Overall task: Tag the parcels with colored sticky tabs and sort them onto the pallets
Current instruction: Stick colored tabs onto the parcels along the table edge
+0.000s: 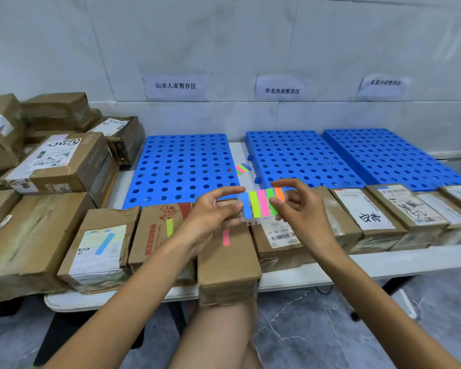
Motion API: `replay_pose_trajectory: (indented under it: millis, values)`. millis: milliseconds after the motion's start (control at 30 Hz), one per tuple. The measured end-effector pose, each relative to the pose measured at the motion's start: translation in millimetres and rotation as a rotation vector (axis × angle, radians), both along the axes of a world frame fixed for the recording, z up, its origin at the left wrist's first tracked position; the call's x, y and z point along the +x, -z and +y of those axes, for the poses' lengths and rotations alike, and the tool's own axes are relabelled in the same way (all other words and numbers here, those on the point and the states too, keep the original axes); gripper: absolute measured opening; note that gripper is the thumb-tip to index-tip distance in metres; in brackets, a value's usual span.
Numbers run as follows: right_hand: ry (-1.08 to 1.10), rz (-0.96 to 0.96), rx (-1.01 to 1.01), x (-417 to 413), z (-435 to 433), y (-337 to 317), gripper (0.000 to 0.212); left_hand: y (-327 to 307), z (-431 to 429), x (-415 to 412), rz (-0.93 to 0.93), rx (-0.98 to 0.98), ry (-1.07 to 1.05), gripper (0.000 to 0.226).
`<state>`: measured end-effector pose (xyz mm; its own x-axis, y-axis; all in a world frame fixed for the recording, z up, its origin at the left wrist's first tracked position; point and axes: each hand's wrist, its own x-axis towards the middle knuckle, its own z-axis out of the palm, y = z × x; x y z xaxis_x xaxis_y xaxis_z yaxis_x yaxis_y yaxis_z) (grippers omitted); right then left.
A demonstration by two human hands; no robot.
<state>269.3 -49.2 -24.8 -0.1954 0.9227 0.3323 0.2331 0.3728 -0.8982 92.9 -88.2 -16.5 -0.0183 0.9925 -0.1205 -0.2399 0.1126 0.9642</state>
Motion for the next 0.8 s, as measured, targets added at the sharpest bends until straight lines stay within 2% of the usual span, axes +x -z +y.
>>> replay_pose_trajectory:
  millis: [133, 267, 500, 700, 800]
  values:
    - [0.125, -0.523, 0.457, 13.8, 8.0, 17.0, 0.039, 3.1, 2.8, 21.8, 0.018, -0.025, 0.004, 0.031]
    - [0.155, -0.726, 0.661, 18.3, 17.7, 25.4, 0.037, 10.5, 12.4, 37.4, 0.052, -0.016, 0.008, 0.037]
    - [0.175, -0.65, 0.814, 27.7, 28.4, 28.1, 0.026, 8.6, 16.7, 49.9, 0.061, -0.008, 0.0, 0.037]
    - [0.073, -0.473, 0.594, 25.3, 31.7, 20.6, 0.019, 8.2, 14.8, 52.7, 0.082, -0.016, -0.004, 0.034]
    - [0.053, -0.485, 0.611, 25.5, 36.6, 19.9, 0.015, 8.7, 13.5, 53.9, 0.065, -0.017, 0.002, 0.032]
